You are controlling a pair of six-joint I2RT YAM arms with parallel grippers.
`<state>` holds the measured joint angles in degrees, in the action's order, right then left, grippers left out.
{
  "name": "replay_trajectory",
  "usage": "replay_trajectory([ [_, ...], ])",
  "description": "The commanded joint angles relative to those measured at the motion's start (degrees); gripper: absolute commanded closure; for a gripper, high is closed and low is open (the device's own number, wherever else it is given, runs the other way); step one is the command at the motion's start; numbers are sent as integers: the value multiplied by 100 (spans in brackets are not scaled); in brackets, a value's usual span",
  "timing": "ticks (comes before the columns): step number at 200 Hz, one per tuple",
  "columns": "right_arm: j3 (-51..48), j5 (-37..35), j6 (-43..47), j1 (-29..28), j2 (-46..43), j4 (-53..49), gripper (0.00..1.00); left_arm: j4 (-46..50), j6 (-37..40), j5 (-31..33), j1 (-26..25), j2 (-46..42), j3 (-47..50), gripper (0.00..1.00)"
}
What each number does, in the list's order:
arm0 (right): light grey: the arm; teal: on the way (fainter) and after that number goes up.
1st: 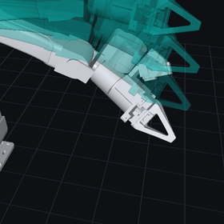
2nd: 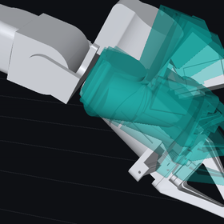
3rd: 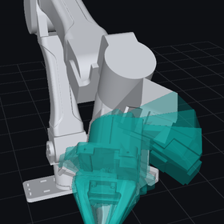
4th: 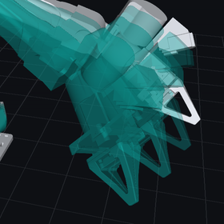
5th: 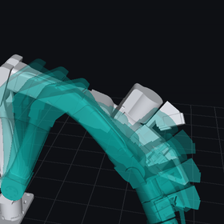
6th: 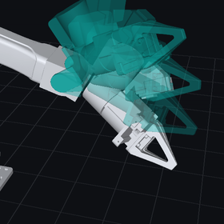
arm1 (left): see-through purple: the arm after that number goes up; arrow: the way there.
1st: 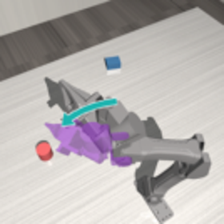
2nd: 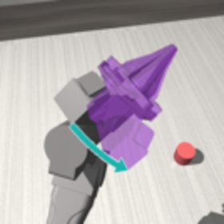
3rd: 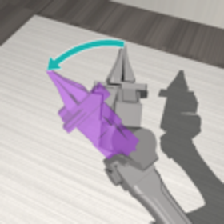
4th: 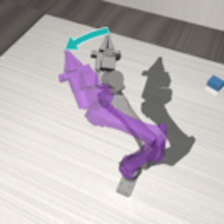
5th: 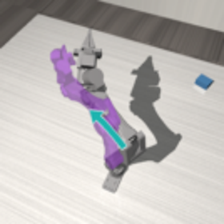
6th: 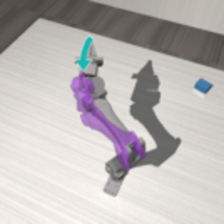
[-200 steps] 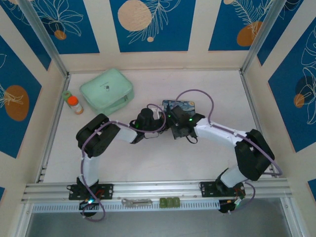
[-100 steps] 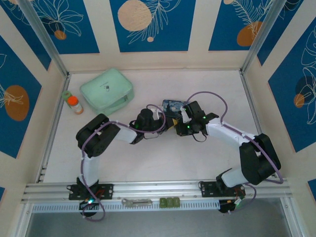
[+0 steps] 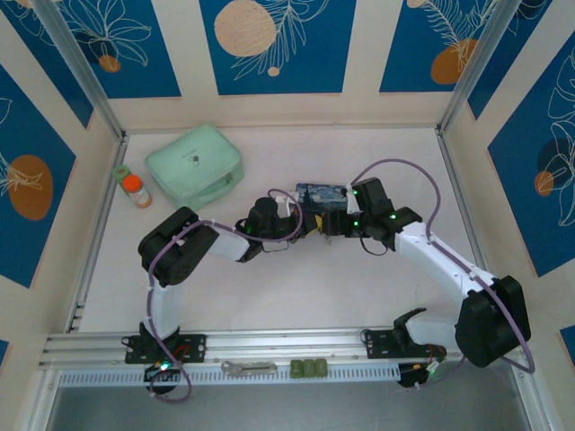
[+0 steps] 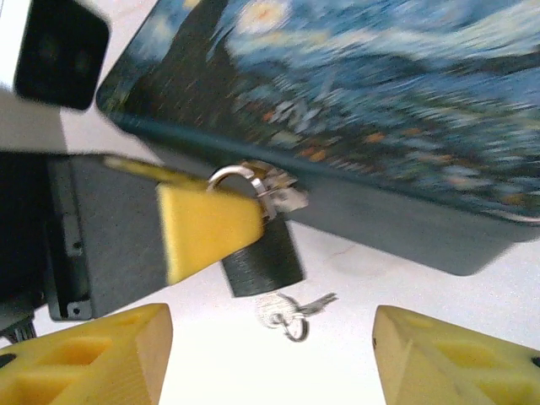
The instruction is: Unlock the padlock with the key
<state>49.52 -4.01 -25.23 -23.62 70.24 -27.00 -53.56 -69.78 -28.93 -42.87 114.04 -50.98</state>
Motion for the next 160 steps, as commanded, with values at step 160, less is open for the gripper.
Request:
replay_trajectory([
  [160, -677, 167, -467, -592, 331, 770, 46, -245, 405, -473, 77, 234, 247, 100],
])
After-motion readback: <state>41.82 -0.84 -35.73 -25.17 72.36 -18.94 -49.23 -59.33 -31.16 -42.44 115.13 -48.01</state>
